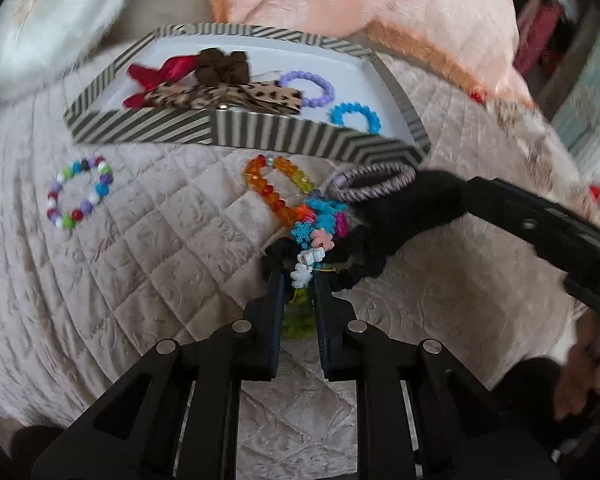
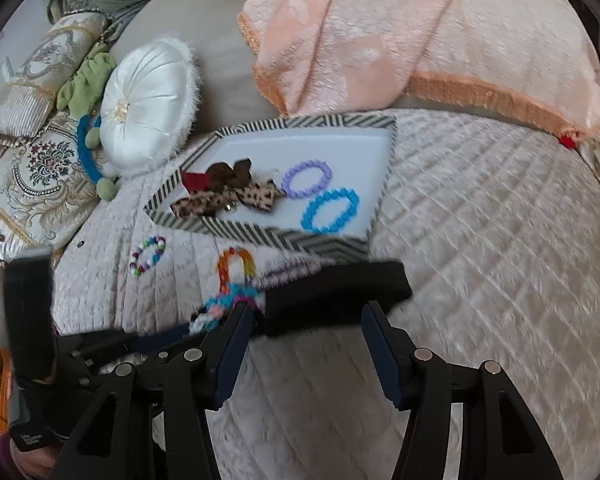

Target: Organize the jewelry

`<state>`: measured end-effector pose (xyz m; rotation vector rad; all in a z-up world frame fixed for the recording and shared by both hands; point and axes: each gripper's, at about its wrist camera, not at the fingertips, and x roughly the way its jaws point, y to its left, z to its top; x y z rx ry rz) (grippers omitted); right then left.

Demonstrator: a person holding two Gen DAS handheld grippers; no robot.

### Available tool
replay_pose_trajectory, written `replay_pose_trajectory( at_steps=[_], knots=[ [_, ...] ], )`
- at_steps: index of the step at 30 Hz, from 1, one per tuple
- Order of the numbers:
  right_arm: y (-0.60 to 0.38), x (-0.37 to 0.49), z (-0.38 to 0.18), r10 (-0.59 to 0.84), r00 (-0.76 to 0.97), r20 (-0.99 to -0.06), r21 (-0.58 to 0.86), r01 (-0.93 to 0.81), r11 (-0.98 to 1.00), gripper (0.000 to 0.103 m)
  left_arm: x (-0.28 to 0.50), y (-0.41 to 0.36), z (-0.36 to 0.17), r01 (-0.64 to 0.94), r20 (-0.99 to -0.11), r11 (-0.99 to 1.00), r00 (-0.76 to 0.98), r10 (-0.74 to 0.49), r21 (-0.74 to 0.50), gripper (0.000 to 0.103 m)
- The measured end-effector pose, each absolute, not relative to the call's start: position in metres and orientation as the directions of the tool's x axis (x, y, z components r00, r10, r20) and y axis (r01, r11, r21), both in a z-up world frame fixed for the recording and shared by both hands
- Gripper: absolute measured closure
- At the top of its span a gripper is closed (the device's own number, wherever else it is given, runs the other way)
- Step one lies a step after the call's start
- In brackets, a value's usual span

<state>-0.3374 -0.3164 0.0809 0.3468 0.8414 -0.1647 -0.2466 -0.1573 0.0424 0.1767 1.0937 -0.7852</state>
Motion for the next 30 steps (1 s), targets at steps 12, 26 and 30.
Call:
replay_pose_trajectory(
  at_steps=[12, 26, 30],
  knots=[
    [-0.296, -0.286, 0.061, 0.087, 0.585, -0.806, 0.089, -0.026, 0.996, 0.055, -0.211, -0.110, 0.084, 0.570, -0.796, 0.739, 0.226, -0.562, -0.360, 0.092],
    [-0.302, -0.276, 0.058, 0.127, 0.543, -0.830, 0.094, -0.087, 0.992, 0.097, -0.194, -0.087, 0.104, 0.528, -0.784, 0.778, 0.298, -0.545, -0.340, 0.092],
    [-0.294, -0.275, 0.058, 0.097, 0.530, -0.842, 0.053, -0.097, 0.994, 0.097, -0.193, -0.082, 0.112, 0.526, -0.775, 0.782, 0.319, -0.545, -0.334, 0.092]
  ],
)
